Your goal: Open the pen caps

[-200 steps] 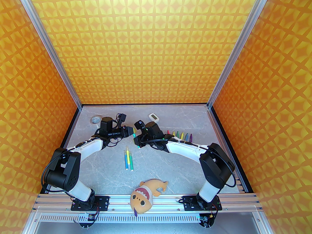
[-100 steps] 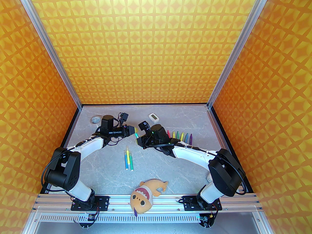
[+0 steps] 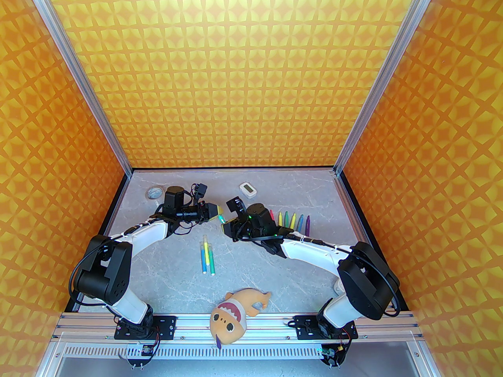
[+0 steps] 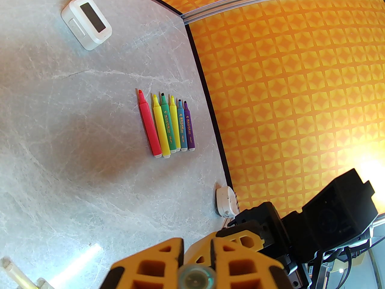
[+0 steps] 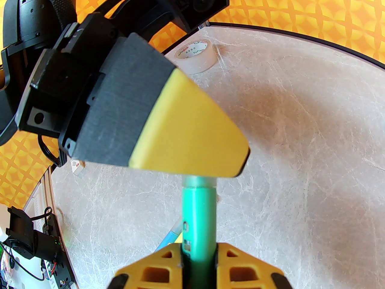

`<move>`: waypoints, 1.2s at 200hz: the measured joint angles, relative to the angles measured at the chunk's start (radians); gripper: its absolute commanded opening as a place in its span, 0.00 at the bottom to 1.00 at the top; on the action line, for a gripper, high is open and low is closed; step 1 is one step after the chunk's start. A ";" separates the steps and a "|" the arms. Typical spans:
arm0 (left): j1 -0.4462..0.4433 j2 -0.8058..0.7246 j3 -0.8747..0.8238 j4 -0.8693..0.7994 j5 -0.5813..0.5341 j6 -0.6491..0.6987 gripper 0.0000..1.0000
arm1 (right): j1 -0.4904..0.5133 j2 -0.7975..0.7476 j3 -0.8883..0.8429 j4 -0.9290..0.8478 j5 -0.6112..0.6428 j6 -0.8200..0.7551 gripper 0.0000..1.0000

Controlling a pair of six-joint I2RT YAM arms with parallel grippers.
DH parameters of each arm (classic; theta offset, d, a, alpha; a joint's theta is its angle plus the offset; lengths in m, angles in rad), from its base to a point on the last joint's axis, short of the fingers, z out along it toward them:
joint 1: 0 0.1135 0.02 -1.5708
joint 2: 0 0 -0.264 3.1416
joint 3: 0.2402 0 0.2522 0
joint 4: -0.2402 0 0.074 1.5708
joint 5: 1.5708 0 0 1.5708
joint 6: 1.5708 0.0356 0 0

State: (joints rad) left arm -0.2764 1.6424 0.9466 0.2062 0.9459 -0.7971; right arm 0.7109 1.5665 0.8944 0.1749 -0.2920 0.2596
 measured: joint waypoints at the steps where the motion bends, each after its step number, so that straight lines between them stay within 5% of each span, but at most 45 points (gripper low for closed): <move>1: 0.000 0.000 0.000 0.000 0.000 0.000 0.00 | 0.000 0.000 0.000 0.000 0.000 0.000 0.00; 92: 0.000 0.015 0.038 -0.040 0.024 -0.041 0.00 | -0.016 -0.039 -0.029 0.015 -0.013 -0.027 0.00; 134: 0.128 0.026 0.114 -0.008 -0.143 -0.056 0.00 | -0.020 -0.061 -0.107 -0.175 -0.049 -0.038 0.00; 166: 0.130 0.027 0.122 -0.029 -0.178 -0.052 0.00 | -0.030 -0.062 -0.115 -0.211 -0.049 -0.038 0.00; 240: 0.125 0.032 0.248 -0.472 -0.388 0.242 0.00 | -0.194 -0.118 -0.122 -0.241 0.074 -0.010 0.00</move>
State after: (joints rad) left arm -0.1513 1.6749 1.1946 -0.2657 0.5583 -0.5552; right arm 0.5167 1.4483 0.7727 -0.0662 -0.2184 0.2501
